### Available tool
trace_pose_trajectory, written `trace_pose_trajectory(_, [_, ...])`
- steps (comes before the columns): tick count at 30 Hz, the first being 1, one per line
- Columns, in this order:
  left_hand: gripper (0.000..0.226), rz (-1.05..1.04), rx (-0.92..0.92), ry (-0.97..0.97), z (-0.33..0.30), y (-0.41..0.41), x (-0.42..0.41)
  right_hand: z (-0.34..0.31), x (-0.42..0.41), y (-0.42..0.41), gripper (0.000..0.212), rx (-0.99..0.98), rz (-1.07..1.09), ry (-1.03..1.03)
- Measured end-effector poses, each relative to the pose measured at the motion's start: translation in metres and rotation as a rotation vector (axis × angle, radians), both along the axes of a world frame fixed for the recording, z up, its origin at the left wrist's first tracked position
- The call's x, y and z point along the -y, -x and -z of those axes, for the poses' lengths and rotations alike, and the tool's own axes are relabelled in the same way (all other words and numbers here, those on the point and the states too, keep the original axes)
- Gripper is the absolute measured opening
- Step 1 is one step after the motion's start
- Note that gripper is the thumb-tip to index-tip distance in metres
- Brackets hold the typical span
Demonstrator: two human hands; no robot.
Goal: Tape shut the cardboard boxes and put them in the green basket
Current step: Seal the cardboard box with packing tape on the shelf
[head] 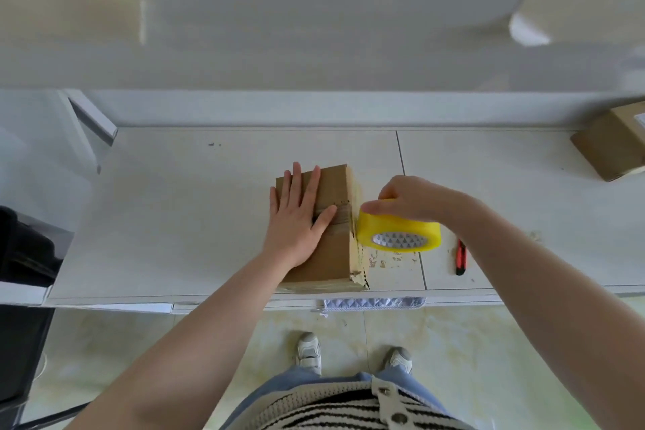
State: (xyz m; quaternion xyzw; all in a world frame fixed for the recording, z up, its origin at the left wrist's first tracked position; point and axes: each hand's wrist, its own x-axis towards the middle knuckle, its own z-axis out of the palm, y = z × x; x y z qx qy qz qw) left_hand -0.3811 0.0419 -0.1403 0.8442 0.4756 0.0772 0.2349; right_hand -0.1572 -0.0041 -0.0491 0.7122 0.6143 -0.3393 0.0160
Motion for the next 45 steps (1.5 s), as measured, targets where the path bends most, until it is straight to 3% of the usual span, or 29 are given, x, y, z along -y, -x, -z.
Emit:
trace_pose_trajectory(5, [0.086, 0.026, 0.008, 0.054, -0.003, 0.001, -0.001, -0.012, -0.002, 0.019, 0.061, 0.354, -0.019, -0.065])
trace_pose_trajectory(11, [0.118, -0.136, 0.055, 0.328, -0.025, 0.004, -0.015, -0.016, -0.009, 0.038, 0.057, 0.184, 0.088, -0.122])
trace_pose_trajectory(14, [0.126, -0.224, 0.121, 0.451, -0.034, 0.000, -0.012, -0.018, -0.015, 0.053, 0.037, 0.228, -0.003, -0.135])
trace_pose_trajectory(17, [0.120, -0.204, 0.143, 0.471, -0.035, 0.007, -0.014, -0.027, -0.020, 0.060, 0.044, 0.136, 0.060, -0.094])
trace_pose_trajectory(23, [0.110, -0.195, 0.264, 0.532, -0.031, 0.027, -0.019, -0.055, -0.019, 0.054, 0.035, -0.222, 0.028, 0.062])
trace_pose_trajectory(25, [0.111, -0.203, 0.292, 0.545, -0.031, 0.029, -0.020, -0.055, -0.021, 0.059, 0.044, -0.091, -0.039, 0.021])
trace_pose_trajectory(28, [0.107, -0.254, 0.422, 0.645, -0.029, 0.042, -0.023, -0.054, -0.023, 0.063, 0.058, 0.303, -0.110, -0.141])
trace_pose_trajectory(30, [0.103, -0.267, 0.484, 0.726, -0.029, 0.052, -0.028, -0.049, -0.024, 0.060, 0.060, 0.418, -0.087, -0.133])
trace_pose_trajectory(34, [0.093, -0.317, 0.472, 0.789, -0.035, 0.061, -0.033, -0.023, -0.027, 0.070, 0.054, 0.352, -0.023, -0.023])
trace_pose_trajectory(37, [0.107, -0.335, 0.510, 0.994, -0.036, 0.068, -0.028, -0.009, -0.032, 0.081, 0.051, 0.327, -0.006, -0.003])
trace_pose_trajectory(39, [0.116, -0.310, 0.524, 1.034, -0.033, 0.071, -0.026, -0.007, -0.035, 0.081, 0.051, 0.314, 0.003, 0.009])
trace_pose_trajectory(45, [0.086, -0.270, 0.720, 1.108, -0.018, 0.055, -0.019, -0.011, -0.036, 0.066, 0.054, 0.357, 0.002, 0.013])
